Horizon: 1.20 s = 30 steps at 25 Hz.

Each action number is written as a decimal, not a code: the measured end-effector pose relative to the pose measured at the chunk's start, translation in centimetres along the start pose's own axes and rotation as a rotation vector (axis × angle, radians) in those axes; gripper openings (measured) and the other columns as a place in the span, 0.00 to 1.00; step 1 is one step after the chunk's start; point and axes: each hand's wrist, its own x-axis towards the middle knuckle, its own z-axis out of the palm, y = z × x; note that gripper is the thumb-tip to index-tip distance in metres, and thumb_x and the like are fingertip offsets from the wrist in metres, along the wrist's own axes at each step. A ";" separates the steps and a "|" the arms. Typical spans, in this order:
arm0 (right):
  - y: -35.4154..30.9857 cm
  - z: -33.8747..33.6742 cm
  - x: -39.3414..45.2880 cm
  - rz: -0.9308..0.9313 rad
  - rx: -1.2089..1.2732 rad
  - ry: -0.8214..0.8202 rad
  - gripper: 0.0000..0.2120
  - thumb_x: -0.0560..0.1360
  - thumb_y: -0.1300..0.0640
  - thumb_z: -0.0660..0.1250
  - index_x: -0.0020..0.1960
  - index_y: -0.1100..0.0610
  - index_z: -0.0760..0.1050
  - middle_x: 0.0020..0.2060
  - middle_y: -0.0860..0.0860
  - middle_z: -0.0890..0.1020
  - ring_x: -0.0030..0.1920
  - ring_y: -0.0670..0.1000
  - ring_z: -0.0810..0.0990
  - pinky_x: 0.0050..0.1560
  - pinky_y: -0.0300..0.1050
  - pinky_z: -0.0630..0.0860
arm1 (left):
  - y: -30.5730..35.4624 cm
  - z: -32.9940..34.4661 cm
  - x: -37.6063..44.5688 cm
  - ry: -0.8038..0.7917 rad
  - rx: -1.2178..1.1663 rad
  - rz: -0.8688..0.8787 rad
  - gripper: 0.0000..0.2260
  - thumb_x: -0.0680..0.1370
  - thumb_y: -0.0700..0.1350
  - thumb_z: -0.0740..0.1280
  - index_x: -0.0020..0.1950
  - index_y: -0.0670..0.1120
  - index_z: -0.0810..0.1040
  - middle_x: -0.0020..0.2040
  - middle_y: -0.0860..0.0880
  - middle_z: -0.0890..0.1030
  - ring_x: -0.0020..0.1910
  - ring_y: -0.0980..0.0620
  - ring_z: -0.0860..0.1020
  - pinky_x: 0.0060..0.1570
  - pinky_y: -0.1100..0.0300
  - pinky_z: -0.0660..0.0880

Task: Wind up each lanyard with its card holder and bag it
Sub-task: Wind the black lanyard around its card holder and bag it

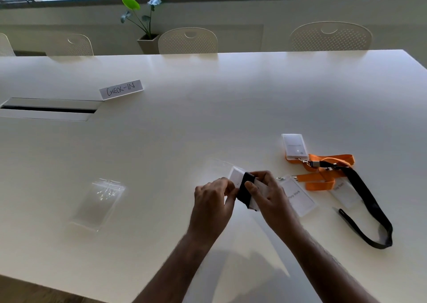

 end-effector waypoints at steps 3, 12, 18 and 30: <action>0.1 0.3 -0.2 -0.016 0.010 -0.004 0.06 0.84 0.56 0.69 0.60 0.52 0.76 0.52 0.48 0.84 0.50 0.47 0.86 0.39 0.45 0.85 | 0.3 -0.3 0.2 0.028 -0.044 0.030 0.05 0.85 0.50 0.66 0.51 0.51 0.77 0.46 0.57 0.82 0.45 0.55 0.80 0.56 0.54 0.71; 0.1 0.3 0.2 -0.028 0.127 0.030 0.06 0.82 0.58 0.71 0.59 0.52 0.78 0.52 0.51 0.86 0.50 0.55 0.87 0.42 0.51 0.86 | 0.8 -0.3 -0.3 -0.005 0.037 0.105 0.04 0.85 0.47 0.63 0.53 0.48 0.76 0.48 0.53 0.81 0.46 0.51 0.79 0.53 0.49 0.75; 0.0 0.9 0.0 -0.043 0.082 0.020 0.04 0.81 0.56 0.73 0.56 0.49 0.81 0.47 0.51 0.87 0.46 0.55 0.88 0.46 0.60 0.86 | 0.9 -0.5 0.3 0.028 0.041 0.133 0.03 0.85 0.44 0.63 0.52 0.49 0.75 0.46 0.54 0.79 0.45 0.49 0.78 0.52 0.49 0.74; -0.9 0.8 0.6 0.062 0.327 0.079 0.06 0.75 0.54 0.77 0.48 0.56 0.87 0.39 0.51 0.89 0.35 0.41 0.83 0.34 0.32 0.76 | 1.1 0.0 -0.3 0.016 0.088 0.146 0.06 0.86 0.46 0.63 0.55 0.46 0.77 0.48 0.49 0.81 0.44 0.48 0.79 0.49 0.50 0.77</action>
